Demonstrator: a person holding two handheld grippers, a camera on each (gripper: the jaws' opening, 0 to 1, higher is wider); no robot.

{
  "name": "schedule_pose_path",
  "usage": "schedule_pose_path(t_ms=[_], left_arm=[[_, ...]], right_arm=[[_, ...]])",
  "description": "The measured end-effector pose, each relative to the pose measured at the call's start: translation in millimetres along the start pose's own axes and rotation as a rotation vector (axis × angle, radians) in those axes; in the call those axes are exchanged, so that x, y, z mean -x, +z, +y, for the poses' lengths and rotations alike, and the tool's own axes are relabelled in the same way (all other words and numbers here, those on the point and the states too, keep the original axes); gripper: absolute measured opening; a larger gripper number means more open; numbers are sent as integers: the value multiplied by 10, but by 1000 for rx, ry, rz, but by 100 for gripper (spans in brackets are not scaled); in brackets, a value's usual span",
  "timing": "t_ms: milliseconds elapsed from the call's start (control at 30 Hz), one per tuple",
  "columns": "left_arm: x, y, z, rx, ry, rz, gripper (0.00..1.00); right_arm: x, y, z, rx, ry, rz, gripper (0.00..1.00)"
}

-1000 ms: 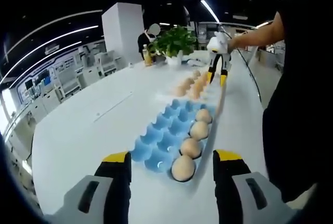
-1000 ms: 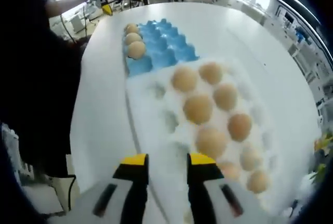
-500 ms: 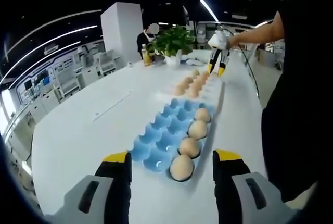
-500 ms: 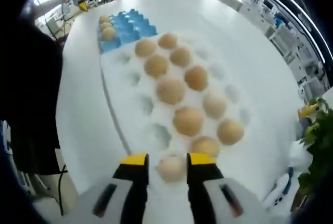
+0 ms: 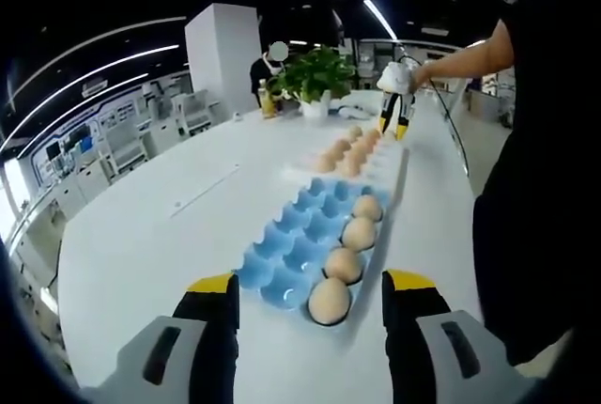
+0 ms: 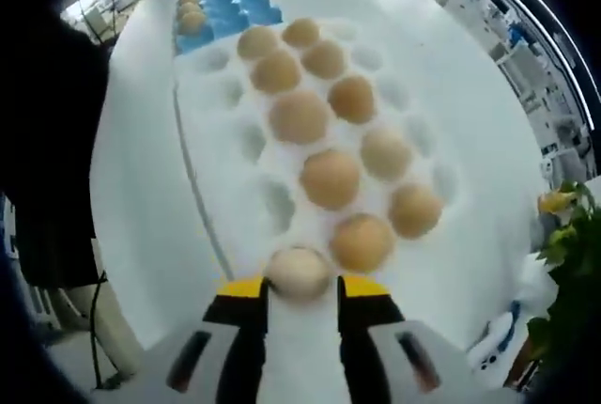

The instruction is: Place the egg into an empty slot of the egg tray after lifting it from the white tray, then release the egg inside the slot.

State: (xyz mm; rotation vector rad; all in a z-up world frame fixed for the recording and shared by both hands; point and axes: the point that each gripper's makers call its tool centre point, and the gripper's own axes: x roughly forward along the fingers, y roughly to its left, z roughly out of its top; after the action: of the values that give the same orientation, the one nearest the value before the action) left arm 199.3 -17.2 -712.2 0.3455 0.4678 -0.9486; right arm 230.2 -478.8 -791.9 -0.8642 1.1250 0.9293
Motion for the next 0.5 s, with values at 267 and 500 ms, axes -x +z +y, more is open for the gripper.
schedule_pose_path(t_ms=[267,500], left_arm=[[12,3,18,5,7,1,61],[16,7,61,10,24,-3,63]], right_arm=[[-38,8,26,80,70,33,27],[-32,9,30,121,65,50,27]])
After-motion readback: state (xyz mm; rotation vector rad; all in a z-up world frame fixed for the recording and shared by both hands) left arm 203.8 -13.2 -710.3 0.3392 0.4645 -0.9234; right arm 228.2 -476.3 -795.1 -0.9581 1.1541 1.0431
